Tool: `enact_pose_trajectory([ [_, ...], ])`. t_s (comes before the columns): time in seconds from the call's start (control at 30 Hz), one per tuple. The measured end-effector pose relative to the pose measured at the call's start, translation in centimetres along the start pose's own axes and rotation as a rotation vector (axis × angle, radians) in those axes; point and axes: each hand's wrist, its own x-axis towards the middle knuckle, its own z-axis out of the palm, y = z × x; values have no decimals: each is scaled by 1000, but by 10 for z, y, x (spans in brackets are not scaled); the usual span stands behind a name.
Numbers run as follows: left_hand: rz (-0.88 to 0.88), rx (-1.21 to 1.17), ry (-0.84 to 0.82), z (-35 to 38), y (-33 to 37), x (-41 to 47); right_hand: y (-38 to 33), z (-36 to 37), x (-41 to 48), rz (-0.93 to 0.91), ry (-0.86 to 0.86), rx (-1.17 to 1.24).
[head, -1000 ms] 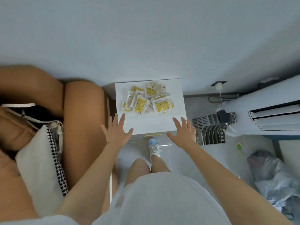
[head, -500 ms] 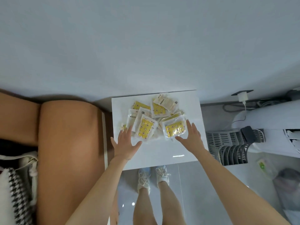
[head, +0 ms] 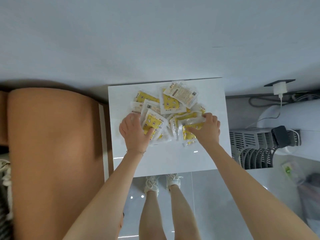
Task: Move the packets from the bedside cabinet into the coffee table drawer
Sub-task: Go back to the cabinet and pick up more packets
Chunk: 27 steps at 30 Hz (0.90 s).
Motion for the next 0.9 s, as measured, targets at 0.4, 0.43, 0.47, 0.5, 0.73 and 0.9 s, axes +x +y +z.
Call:
enact_pose_trajectory([
  [0.4,-95,-205,-66,-25,16,-6,4,-7,-1,106,-146,181],
  [0.43,-103,-241,-75,-26,15,-8,5,-7,-1,105,-155,178],
  [0.47,-115,-291,-81,-28,14,-9,6,-7,-1,106,-156,186],
  [0.5,-129,-340,-92,-29,12,-10,6,-8,-3,117,-159,202],
  [0.73,-220,-470,-129,-32,1,-22,14,-12,-17,134,-290,219],
  [0.9,-361,-694,-198,-53,6,-40,4,-21,-40,190,-335,290],
])
